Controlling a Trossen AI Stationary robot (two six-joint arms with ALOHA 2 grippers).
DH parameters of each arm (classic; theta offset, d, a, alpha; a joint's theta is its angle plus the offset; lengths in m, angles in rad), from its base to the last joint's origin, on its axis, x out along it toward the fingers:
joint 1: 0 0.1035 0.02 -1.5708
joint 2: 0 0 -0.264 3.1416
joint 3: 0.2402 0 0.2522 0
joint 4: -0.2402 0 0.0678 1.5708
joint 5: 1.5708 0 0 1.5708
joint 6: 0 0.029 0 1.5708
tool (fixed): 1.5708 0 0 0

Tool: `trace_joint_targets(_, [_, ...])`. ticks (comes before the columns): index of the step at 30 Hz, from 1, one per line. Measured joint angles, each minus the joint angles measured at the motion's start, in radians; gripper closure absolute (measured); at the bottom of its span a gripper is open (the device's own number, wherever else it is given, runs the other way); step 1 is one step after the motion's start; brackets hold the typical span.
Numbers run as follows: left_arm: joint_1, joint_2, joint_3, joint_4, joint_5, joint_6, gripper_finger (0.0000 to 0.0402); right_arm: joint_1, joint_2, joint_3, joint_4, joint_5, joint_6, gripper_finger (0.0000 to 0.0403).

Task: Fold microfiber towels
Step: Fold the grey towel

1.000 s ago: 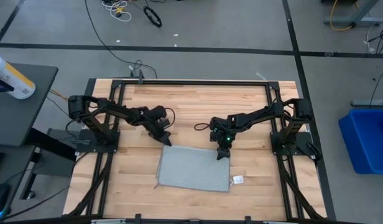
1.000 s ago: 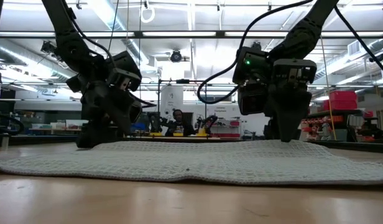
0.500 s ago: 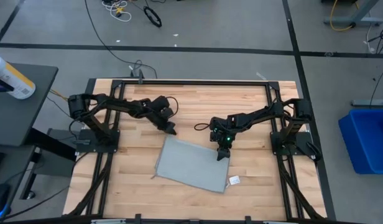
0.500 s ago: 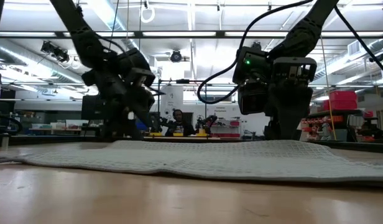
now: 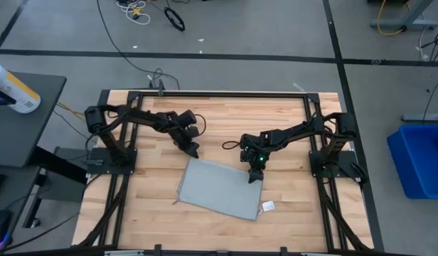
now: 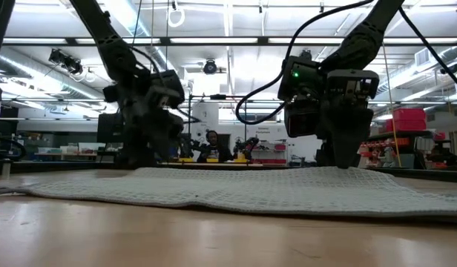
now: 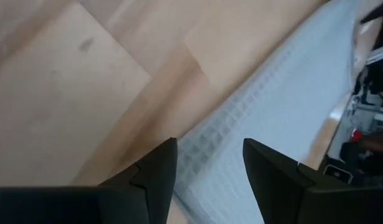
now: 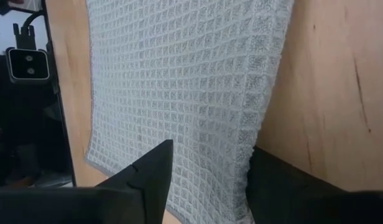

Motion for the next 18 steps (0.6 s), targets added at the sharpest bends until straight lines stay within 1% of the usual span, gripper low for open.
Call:
trace_joint_targets(2, [-0.010, 0.029, 0.004, 0.016, 0.000, 0.004, 0.0207, 0.000, 0.000, 0.000, 0.000, -0.003, 0.002, 0.0203])
trace_joint_targets(5, [-0.023, 0.063, 0.017, 0.019, 0.026, 0.008, 0.0207, 0.000, 0.000, 0.000, 0.000, -0.009, 0.012, 0.0186])
trace_joint_targets(7, [-0.036, 0.069, 0.026, 0.021, 0.023, 0.025, 0.0207, 0.000, 0.000, 0.000, 0.000, -0.013, 0.017, 0.0176])
trace_joint_targets(11, [-0.046, 0.074, 0.046, 0.018, 0.056, 0.024, 0.0207, 0.000, 0.000, 0.000, 0.001, -0.018, 0.019, 0.0164])
trace_joint_targets(14, [-0.063, 0.076, 0.053, 0.014, 0.063, 0.015, 0.0207, 0.000, 0.000, 0.000, 0.001, -0.020, 0.017, 0.0163])
trace_joint_targets(18, [-0.091, 0.076, 0.048, 0.014, 0.064, 0.016, 0.0207, 0.000, 0.000, 0.000, 0.000, -0.016, 0.016, 0.0178])
